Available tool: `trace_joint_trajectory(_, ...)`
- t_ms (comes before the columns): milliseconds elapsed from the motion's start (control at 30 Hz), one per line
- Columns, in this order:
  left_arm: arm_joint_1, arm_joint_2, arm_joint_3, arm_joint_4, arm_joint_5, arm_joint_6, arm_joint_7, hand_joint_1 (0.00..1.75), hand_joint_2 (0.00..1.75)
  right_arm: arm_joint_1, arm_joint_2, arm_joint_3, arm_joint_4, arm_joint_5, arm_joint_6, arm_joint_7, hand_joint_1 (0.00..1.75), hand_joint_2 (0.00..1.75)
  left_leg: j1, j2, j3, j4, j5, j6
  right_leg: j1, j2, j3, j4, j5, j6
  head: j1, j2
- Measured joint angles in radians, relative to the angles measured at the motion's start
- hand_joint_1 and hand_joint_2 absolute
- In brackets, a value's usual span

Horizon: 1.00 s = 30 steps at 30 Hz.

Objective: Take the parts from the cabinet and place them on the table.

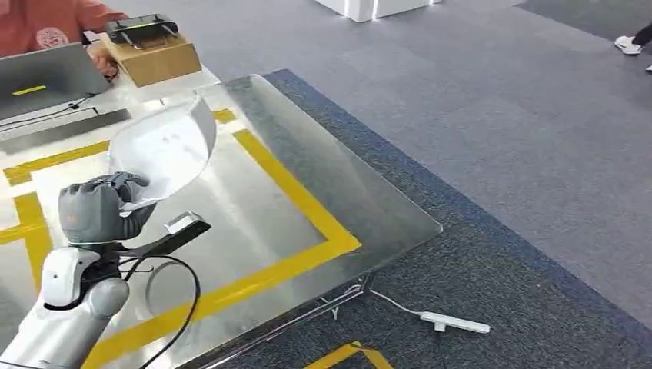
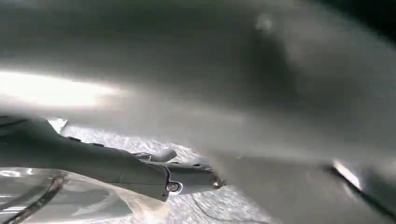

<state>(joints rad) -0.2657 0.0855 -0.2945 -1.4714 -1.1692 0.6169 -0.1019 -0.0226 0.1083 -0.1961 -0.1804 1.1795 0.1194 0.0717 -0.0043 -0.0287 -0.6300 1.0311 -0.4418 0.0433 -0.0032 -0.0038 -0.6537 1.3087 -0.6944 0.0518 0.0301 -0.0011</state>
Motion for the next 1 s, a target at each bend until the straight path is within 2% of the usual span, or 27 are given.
trace_joint_trajectory(33, 0.002, 0.000, 0.000, 0.000, -0.002, -0.003, 0.001, 1.75, 1.75, -0.005, 0.000, 0.000, 0.000, 0.000, 0.001, -0.004, 0.00, 0.00, 0.000, -0.013, 0.002, 0.000, 0.000, 0.000, 0.002, 0.003, -0.012, 0.009, 0.018, -0.002, -0.001, 0.000)
trace_joint_trajectory(67, 0.002, 0.000, 0.000, 0.000, -0.003, -0.004, 0.002, 1.75, 1.75, -0.008, 0.000, 0.000, 0.000, 0.001, 0.002, -0.003, 0.00, 0.00, 0.000, -0.026, 0.005, 0.000, 0.000, 0.000, 0.004, 0.004, 0.000, -0.029, 0.058, -0.006, 0.000, 0.000)
trace_joint_trajectory(100, 0.002, 0.000, 0.000, 0.000, -0.005, -0.006, 0.002, 1.75, 1.75, -0.008, 0.000, 0.000, 0.000, 0.002, 0.002, 0.000, 0.00, 0.00, 0.000, -0.041, 0.008, 0.000, 0.000, 0.000, 0.004, 0.009, 0.029, -0.100, 0.110, -0.010, 0.000, 0.000)
trace_joint_trajectory(133, 0.002, 0.000, 0.000, 0.000, -0.006, -0.006, 0.002, 1.75, 1.75, -0.007, 0.000, 0.000, 0.000, 0.002, 0.002, 0.003, 0.00, 0.00, 0.000, -0.056, 0.010, 0.000, 0.000, -0.001, 0.003, 0.027, 0.067, -0.196, 0.166, -0.017, 0.000, 0.000)
trace_joint_trajectory(167, 0.002, 0.000, 0.000, 0.000, -0.006, -0.006, 0.002, 1.75, 1.75, -0.006, 0.000, 0.000, 0.001, 0.002, 0.002, 0.006, 0.00, 0.00, 0.002, -0.066, 0.008, 0.000, 0.000, -0.003, 0.000, 0.083, 0.092, -0.263, 0.184, -0.022, -0.001, 0.000)
trace_joint_trajectory(200, 0.000, 0.001, 0.000, 0.000, -0.006, -0.006, 0.003, 1.75, 1.75, -0.003, 0.000, 0.000, 0.002, 0.002, 0.002, 0.006, 0.00, 0.00, 0.000, -0.080, 0.000, 0.004, 0.004, -0.010, -0.006, 0.117, 0.096, -0.280, 0.179, -0.025, -0.003, 0.000)
trace_joint_trajectory(233, 0.001, 0.000, 0.000, 0.000, -0.006, -0.008, 0.003, 1.75, 1.75, -0.003, 0.000, 0.000, 0.002, 0.003, 0.002, 0.006, 0.00, 0.00, 0.004, -0.091, -0.008, 0.004, 0.007, -0.015, -0.005, 0.106, 0.113, -0.303, 0.165, -0.027, 0.002, 0.000)
trace_joint_trajectory(300, 0.006, 0.002, 0.000, 0.000, -0.008, -0.010, 0.003, 1.75, 1.75, -0.003, 0.000, 0.000, 0.002, 0.003, 0.002, 0.006, 0.00, 0.00, 0.012, -0.118, -0.015, -0.005, 0.020, -0.034, 0.002, 0.086, 0.114, -0.298, 0.170, -0.036, 0.002, 0.000)
trace_joint_trajectory(333, 0.005, 0.004, 0.000, 0.000, -0.010, -0.010, 0.004, 1.75, 1.75, -0.005, 0.001, 0.000, 0.002, 0.003, 0.002, 0.005, 0.00, 0.00, 0.006, -0.134, -0.015, -0.005, 0.022, -0.040, -0.008, 0.069, 0.120, -0.313, 0.178, -0.044, 0.002, 0.000)
trace_joint_trajectory(367, 0.008, 0.004, 0.000, 0.000, -0.010, -0.010, 0.005, 1.75, 1.75, -0.007, 0.004, 0.000, 0.002, 0.004, 0.002, 0.006, 0.00, 0.00, 0.006, -0.105, -0.017, 0.002, 0.013, -0.040, -0.010, 0.056, 0.125, -0.318, 0.181, -0.047, 0.003, 0.000)
trace_joint_trajectory(400, 0.003, 0.004, 0.000, 0.000, -0.010, -0.010, 0.006, 1.75, 1.75, -0.005, 0.003, 0.000, 0.002, 0.004, 0.002, 0.006, 0.00, 0.00, -0.001, -0.062, -0.027, 0.023, -0.004, -0.044, -0.010, 0.048, 0.130, -0.323, 0.182, -0.051, -0.002, 0.000)
trace_joint_trajectory(433, 0.000, 0.004, 0.000, 0.000, -0.012, -0.011, 0.007, 1.75, 1.75, -0.001, 0.003, 0.000, 0.002, 0.004, 0.000, 0.007, 0.00, 0.00, 0.000, -0.032, -0.042, 0.058, -0.025, -0.048, -0.009, 0.036, 0.132, -0.323, 0.182, -0.054, -0.010, 0.000)
trace_joint_trajectory(467, -0.002, 0.004, 0.000, 0.000, -0.013, -0.011, 0.008, 1.75, 1.75, 0.003, 0.003, 0.000, 0.002, 0.005, -0.002, 0.006, 0.00, 0.00, 0.002, -0.003, -0.074, 0.129, -0.061, -0.053, -0.008, 0.020, 0.134, -0.323, 0.180, -0.056, -0.010, 0.000)
trace_joint_trajectory(533, 0.003, 0.004, 0.000, 0.000, -0.013, -0.012, 0.010, 1.75, 1.75, 0.007, 0.003, 0.000, 0.002, 0.005, -0.002, 0.008, 0.00, 0.00, 0.008, 0.018, -0.141, 0.272, -0.116, -0.060, -0.006, -0.009, 0.135, -0.323, 0.176, -0.056, -0.010, 0.000)
trace_joint_trajectory(567, 0.005, 0.004, 0.000, 0.001, -0.013, -0.013, 0.011, 1.75, 1.75, 0.008, 0.002, 0.000, 0.002, 0.005, -0.002, 0.008, 0.00, 0.00, 0.011, 0.020, -0.150, 0.293, -0.113, -0.062, -0.006, -0.024, 0.137, -0.322, 0.174, -0.056, -0.011, 0.000)
trace_joint_trajectory(600, 0.006, 0.005, 0.000, 0.001, -0.013, -0.014, 0.012, 1.75, 1.75, 0.008, 0.001, 0.000, 0.002, 0.005, -0.003, 0.008, 0.00, 0.00, 0.014, 0.022, -0.134, 0.268, -0.088, -0.063, -0.006, -0.038, 0.140, -0.322, 0.171, -0.054, -0.011, 0.000)
trace_joint_trajectory(633, 0.005, 0.005, 0.000, 0.001, -0.013, -0.014, 0.012, 1.75, 1.75, 0.008, 0.001, 0.000, 0.002, 0.005, -0.003, 0.007, 0.00, 0.00, 0.014, 0.027, -0.098, 0.201, -0.048, -0.062, -0.006, -0.051, 0.145, -0.322, 0.168, -0.053, -0.010, 0.000)
trace_joint_trajectory(667, 0.005, 0.005, 0.000, 0.001, -0.014, -0.014, 0.012, 1.75, 1.75, 0.008, 0.001, 0.000, 0.002, 0.005, -0.004, 0.007, 0.00, 0.00, 0.013, 0.041, -0.046, 0.107, -0.003, -0.059, -0.006, -0.063, 0.152, -0.322, 0.163, -0.051, -0.011, 0.000)
trace_joint_trajectory(700, 0.003, 0.005, 0.000, 0.001, -0.014, -0.014, 0.012, 1.75, 1.75, 0.008, 0.001, 0.000, 0.002, 0.006, -0.005, 0.008, 0.00, 0.00, 0.010, 0.075, 0.000, 0.024, 0.025, -0.054, -0.005, -0.073, 0.159, -0.322, 0.158, -0.047, -0.011, 0.000)
trace_joint_trajectory(733, 0.000, 0.005, 0.000, 0.001, -0.014, -0.016, 0.014, 1.75, 1.75, 0.008, 0.001, 0.000, 0.002, 0.007, -0.006, 0.008, 0.00, 0.00, -0.008, 0.109, 0.016, 0.001, 0.002, -0.051, 0.004, -0.082, 0.160, -0.322, 0.152, -0.038, -0.011, 0.000)
trace_joint_trajectory(767, -0.003, 0.005, 0.000, 0.001, -0.015, -0.017, 0.014, 1.75, 1.75, 0.006, 0.001, 0.000, 0.002, 0.009, -0.009, 0.008, 0.00, 0.00, -0.003, 0.102, 0.013, -0.007, 0.002, -0.039, 0.005, -0.089, 0.158, -0.319, 0.149, -0.033, -0.010, 0.000)
trace_joint_trajectory(833, 0.001, 0.007, 0.000, 0.001, -0.015, -0.020, 0.018, 1.75, 1.75, 0.003, 0.001, 0.000, 0.002, 0.010, -0.010, 0.008, 0.00, 0.00, -0.008, 0.079, 0.008, -0.006, 0.000, -0.030, 0.006, -0.114, 0.166, -0.326, 0.147, -0.025, -0.009, 0.000)
trace_joint_trajectory(867, 0.001, 0.009, 0.001, 0.001, -0.015, -0.021, 0.018, 1.75, 1.75, 0.000, 0.001, 0.000, 0.002, 0.011, -0.012, 0.008, 0.00, 0.00, -0.004, 0.066, 0.011, -0.013, 0.002, -0.024, 0.007, -0.125, 0.172, -0.326, 0.142, -0.018, -0.010, 0.000)
trace_joint_trajectory(900, 0.002, 0.008, 0.000, 0.000, -0.015, -0.021, 0.018, 1.75, 1.75, -0.002, 0.000, 0.000, 0.000, 0.012, -0.014, 0.008, 0.00, 0.00, 0.004, 0.059, 0.016, -0.019, 0.006, -0.018, 0.002, -0.089, 0.165, -0.318, 0.129, -0.011, -0.007, 0.000)
trace_joint_trajectory(933, -0.002, 0.009, 0.000, -0.001, -0.015, -0.022, 0.018, 1.75, 1.75, 0.000, 0.000, 0.000, 0.000, 0.013, -0.014, 0.008, 0.00, 0.00, 0.006, 0.048, 0.016, -0.019, 0.006, -0.013, 0.001, -0.035, 0.148, -0.281, 0.105, -0.008, -0.003, 0.000)
trace_joint_trajectory(967, -0.003, 0.008, 0.001, -0.001, -0.015, -0.023, 0.019, 1.75, 1.75, 0.000, 0.000, 0.000, 0.000, 0.013, -0.014, 0.008, 0.00, 0.00, 0.007, 0.038, 0.015, -0.019, 0.006, -0.010, -0.001, -0.010, 0.110, -0.203, 0.067, -0.006, 0.002, 0.000)
trace_joint_trajectory(1000, 0.000, 0.006, 0.000, -0.001, -0.015, -0.024, 0.021, 1.75, 1.75, 0.001, 0.000, 0.000, 0.000, 0.013, -0.014, 0.007, 0.00, 0.00, 0.007, 0.025, 0.014, -0.019, 0.006, -0.009, -0.002, -0.002, 0.059, -0.105, 0.029, -0.005, 0.002, 0.000)
